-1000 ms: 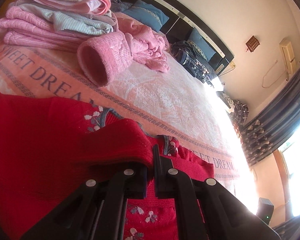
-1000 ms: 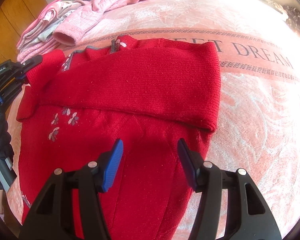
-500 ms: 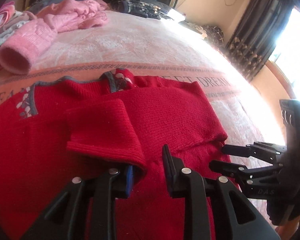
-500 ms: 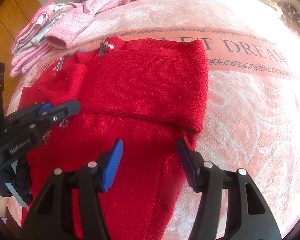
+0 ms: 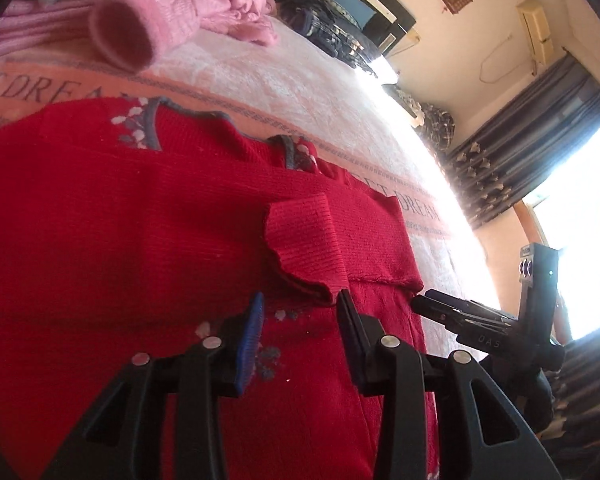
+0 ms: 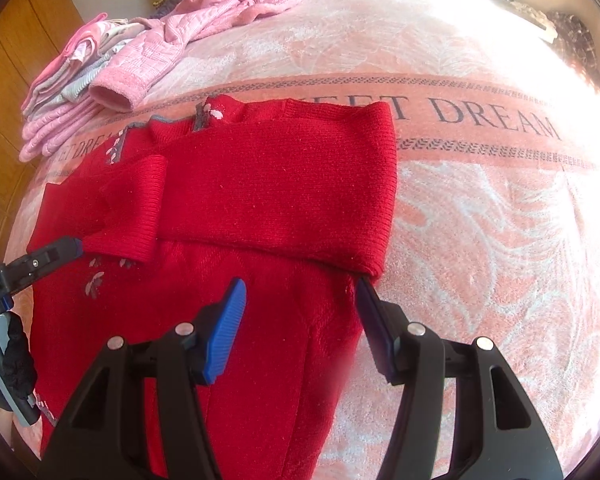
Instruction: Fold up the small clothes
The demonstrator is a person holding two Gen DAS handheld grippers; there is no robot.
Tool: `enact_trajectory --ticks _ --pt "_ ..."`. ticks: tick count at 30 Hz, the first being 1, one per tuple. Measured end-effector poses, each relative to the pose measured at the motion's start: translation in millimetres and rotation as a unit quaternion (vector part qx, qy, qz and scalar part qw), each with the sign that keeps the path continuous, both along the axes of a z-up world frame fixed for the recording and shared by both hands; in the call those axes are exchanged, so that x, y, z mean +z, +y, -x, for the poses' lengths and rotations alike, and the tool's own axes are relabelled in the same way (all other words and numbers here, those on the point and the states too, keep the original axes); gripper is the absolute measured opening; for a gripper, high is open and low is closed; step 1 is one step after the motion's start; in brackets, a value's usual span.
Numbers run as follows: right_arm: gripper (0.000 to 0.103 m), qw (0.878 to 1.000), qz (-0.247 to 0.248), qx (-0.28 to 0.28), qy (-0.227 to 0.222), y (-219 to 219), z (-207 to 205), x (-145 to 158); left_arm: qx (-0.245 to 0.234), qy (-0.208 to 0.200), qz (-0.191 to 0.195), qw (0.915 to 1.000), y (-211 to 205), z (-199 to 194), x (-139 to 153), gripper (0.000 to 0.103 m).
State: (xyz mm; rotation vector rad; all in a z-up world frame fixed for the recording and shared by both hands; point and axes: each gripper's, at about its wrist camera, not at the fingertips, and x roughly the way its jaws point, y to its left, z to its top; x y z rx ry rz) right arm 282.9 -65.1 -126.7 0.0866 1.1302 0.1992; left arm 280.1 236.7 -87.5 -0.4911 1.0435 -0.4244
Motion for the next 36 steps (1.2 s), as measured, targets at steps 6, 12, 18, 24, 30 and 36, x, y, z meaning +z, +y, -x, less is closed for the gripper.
enact_trajectory --ticks 6,12,18,24,30,36 --pt "0.057 1.0 0.001 0.021 -0.006 14 2 4 0.112 0.014 -0.091 0.9895 82 -11 5 0.039" --pt "0.057 0.999 0.001 0.043 -0.009 33 5 5 0.125 0.063 -0.147 0.9792 128 -24 -21 0.039" --pt "0.057 0.997 -0.013 0.075 -0.016 54 16 18 0.122 0.059 -0.105 0.9852 140 -24 -31 0.039" --pt "0.057 0.989 -0.012 0.146 -0.019 113 3 44 0.091 0.059 -0.142 0.9838 130 -29 -28 0.039" --pt "0.055 0.982 0.061 0.175 0.031 179 -46 15 0.084 0.068 -0.128 0.9858 135 -30 -29 0.039" --pt "0.055 0.979 0.123 0.153 0.057 196 -66 -15 0.084 0.071 -0.118 0.9869 138 -30 -30 0.039"
